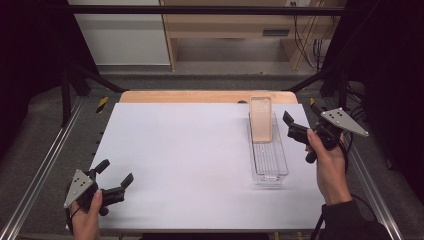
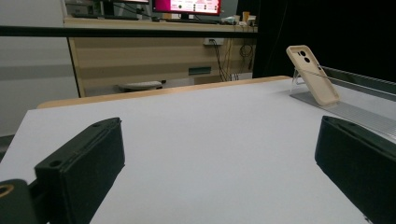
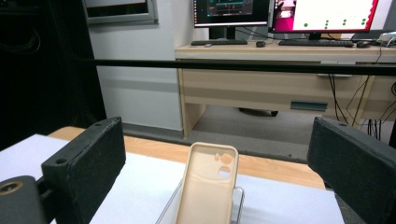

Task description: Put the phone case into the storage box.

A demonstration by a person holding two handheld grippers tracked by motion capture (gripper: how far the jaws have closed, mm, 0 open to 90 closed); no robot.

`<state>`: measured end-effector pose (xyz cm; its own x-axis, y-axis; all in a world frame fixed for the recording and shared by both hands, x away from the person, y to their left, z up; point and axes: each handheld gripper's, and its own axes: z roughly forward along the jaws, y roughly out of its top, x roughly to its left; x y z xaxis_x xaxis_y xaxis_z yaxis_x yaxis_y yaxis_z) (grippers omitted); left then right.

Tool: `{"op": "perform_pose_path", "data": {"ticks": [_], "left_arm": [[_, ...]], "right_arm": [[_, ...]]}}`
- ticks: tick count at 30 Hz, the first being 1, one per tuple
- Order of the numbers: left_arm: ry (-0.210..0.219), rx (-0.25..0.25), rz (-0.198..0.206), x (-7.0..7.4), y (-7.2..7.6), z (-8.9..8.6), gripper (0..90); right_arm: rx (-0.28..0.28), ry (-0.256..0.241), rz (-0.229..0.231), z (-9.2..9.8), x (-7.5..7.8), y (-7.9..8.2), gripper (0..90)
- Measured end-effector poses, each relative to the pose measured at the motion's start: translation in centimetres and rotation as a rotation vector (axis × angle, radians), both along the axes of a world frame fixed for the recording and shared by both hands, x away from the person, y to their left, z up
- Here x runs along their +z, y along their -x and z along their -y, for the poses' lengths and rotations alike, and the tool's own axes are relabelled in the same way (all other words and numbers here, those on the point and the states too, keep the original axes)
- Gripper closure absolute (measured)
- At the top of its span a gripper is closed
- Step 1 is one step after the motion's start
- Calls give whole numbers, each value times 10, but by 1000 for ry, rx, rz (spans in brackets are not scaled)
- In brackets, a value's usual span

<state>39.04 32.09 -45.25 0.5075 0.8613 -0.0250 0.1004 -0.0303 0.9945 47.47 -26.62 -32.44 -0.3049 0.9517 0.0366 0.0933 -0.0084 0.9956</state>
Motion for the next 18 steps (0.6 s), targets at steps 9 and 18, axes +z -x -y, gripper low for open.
{"op": "perform_pose_path", "data": {"ticks": [9,18], "left_arm": [[-9,-20,8,0,-1,4,10],[6,-15,4,-1,-1,2,15]], "right_arm": [[21,-6,-2,3,-4,10,44],[35,2,-8,5,-11,22,40]]}}
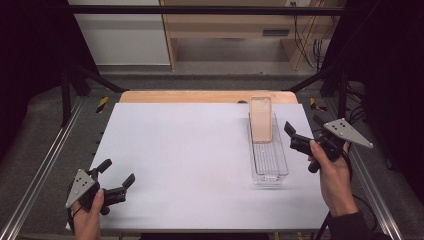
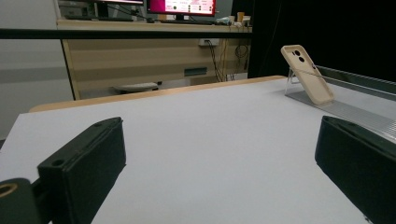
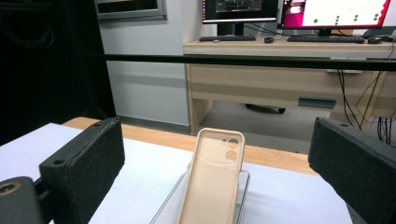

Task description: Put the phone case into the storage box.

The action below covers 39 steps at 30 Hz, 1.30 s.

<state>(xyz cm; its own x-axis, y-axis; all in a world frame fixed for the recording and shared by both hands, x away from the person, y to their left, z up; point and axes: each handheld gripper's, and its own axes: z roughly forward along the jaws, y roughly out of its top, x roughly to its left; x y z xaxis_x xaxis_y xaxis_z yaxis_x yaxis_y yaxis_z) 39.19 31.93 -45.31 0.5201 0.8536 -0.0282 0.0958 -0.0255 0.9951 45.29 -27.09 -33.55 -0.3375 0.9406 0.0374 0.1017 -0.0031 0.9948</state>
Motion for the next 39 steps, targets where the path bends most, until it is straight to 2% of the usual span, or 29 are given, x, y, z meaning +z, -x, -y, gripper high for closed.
{"op": "perform_pose_path", "data": {"ticks": [14,39], "left_arm": [[10,-11,11,1,0,-2,15],[-3,-32,13,2,0,1,15]], "right_arm": [[7,-4,-8,5,-20,18,37],[17,8,25,9,-34,43,33]]}}
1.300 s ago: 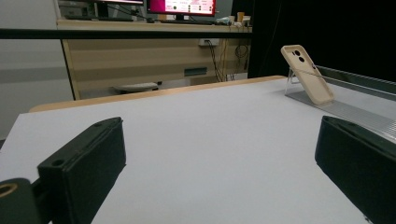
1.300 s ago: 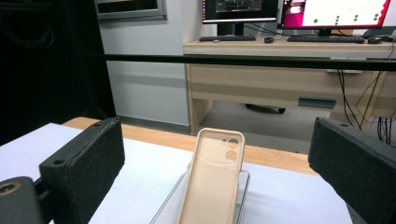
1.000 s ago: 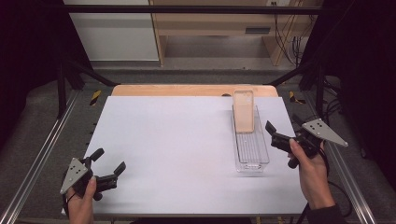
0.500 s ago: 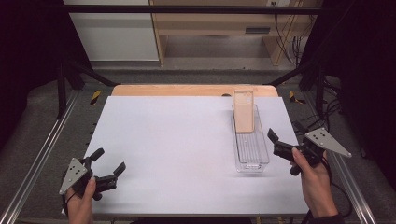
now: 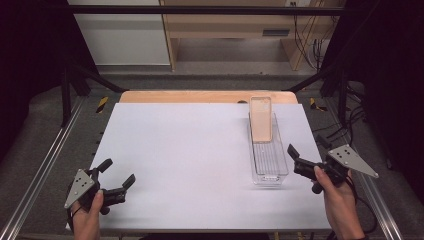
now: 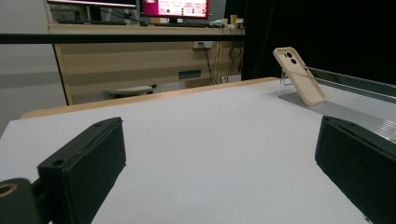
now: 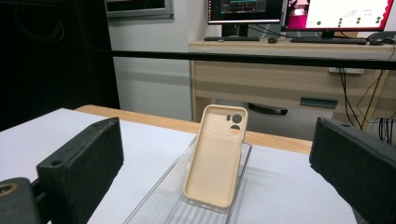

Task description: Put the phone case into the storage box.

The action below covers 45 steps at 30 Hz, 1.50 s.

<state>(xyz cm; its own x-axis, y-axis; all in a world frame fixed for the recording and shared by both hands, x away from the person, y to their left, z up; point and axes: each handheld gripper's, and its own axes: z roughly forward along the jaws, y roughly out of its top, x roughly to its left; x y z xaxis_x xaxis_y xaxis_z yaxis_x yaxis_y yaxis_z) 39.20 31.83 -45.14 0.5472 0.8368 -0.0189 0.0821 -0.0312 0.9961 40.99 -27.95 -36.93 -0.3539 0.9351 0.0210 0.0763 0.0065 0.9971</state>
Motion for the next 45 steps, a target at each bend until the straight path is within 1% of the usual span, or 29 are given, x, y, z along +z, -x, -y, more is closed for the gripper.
{"op": "perform_pose_path", "data": {"ticks": [12,13,14,18,23,26,29,32,34,45], "left_arm": [[-5,-7,-1,0,0,0,14],[0,-7,1,0,0,1,15],[1,-9,2,0,0,1,14],[-5,-10,0,0,0,1,15],[-8,-14,1,0,0,2,15],[-10,-16,1,0,0,2,15],[-8,-18,0,0,0,3,14],[-7,-22,1,0,0,4,14],[-13,-23,1,0,0,4,14],[-16,-27,1,0,0,5,14]], "right_arm": [[-8,-15,12,7,-5,12,35],[-9,-17,12,8,-6,13,35],[-8,-9,10,8,-7,13,36],[-5,-12,16,7,-12,16,36],[3,-2,18,7,-19,17,38],[7,-11,21,6,-22,17,39],[12,-7,22,5,-25,18,41],[13,0,19,4,-29,18,41],[14,-5,11,3,-31,18,41],[19,-11,-16,2,-48,20,41]]}}
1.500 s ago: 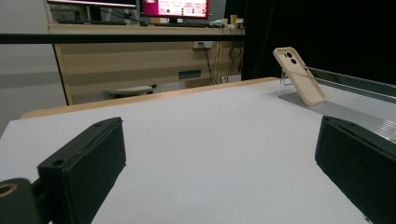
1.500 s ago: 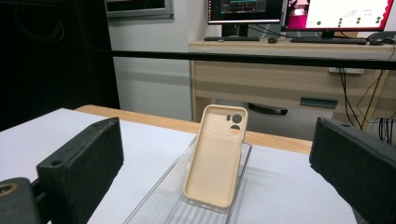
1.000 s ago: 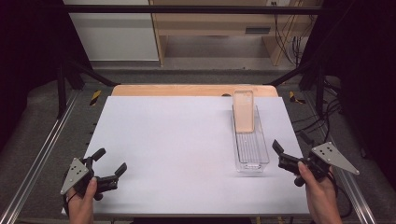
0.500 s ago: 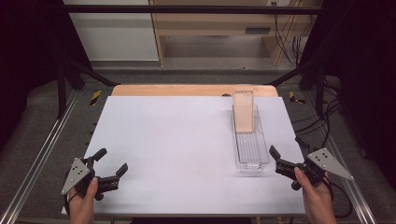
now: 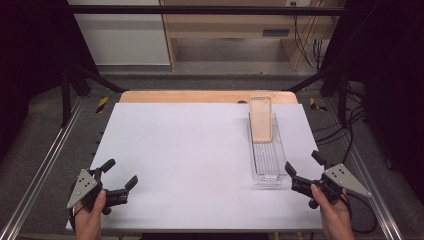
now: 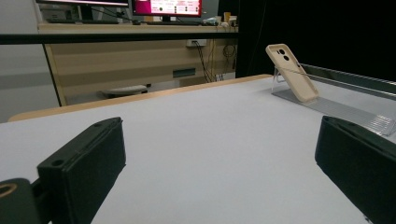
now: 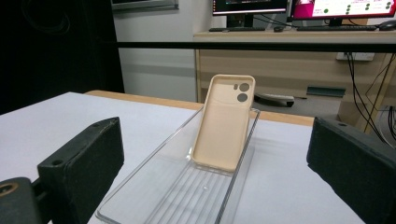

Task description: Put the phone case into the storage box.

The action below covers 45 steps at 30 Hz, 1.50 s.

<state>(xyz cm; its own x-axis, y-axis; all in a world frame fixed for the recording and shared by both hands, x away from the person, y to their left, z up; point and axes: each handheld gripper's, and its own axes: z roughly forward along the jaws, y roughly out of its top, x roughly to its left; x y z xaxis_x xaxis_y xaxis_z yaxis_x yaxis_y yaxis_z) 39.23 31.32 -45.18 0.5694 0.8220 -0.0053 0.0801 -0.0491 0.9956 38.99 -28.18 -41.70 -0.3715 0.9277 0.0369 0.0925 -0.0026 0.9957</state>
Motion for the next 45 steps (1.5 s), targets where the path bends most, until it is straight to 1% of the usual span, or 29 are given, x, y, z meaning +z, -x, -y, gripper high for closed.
{"op": "perform_pose_path", "data": {"ticks": [7,13,16,17,18,19,26,30,32,37,41,45], "left_arm": [[-5,-3,-1,0,0,1,14],[-4,-2,-1,0,0,1,14],[-1,-4,-2,0,0,2,14],[-9,-6,-2,0,0,1,14],[-8,-5,-3,0,0,1,14],[-9,-4,-3,0,-1,1,14],[-7,1,-2,-1,-1,1,14],[-12,-2,-2,-1,-1,2,14],[-19,-3,-2,-2,-2,3,14],[-17,-8,2,-2,-2,5,14],[-25,-16,8,-2,-2,6,14],[-28,-19,10,-2,-2,8,14]], "right_arm": [[-8,-2,-6,2,-9,1,40],[-2,-14,-5,2,-16,1,40],[5,-10,2,1,-19,0,40],[7,-13,1,1,-20,0,40],[13,-14,5,1,-20,0,40],[15,-3,8,1,-21,0,40],[39,-19,25,-3,-31,-2,38],[58,-16,35,-6,-34,-2,37],[67,-21,36,-8,-36,-3,36],[89,-19,38,-14,-41,-6,34],[109,-12,40,-18,-42,-5,33],[114,-13,40,-22,-42,-7,30]]}}
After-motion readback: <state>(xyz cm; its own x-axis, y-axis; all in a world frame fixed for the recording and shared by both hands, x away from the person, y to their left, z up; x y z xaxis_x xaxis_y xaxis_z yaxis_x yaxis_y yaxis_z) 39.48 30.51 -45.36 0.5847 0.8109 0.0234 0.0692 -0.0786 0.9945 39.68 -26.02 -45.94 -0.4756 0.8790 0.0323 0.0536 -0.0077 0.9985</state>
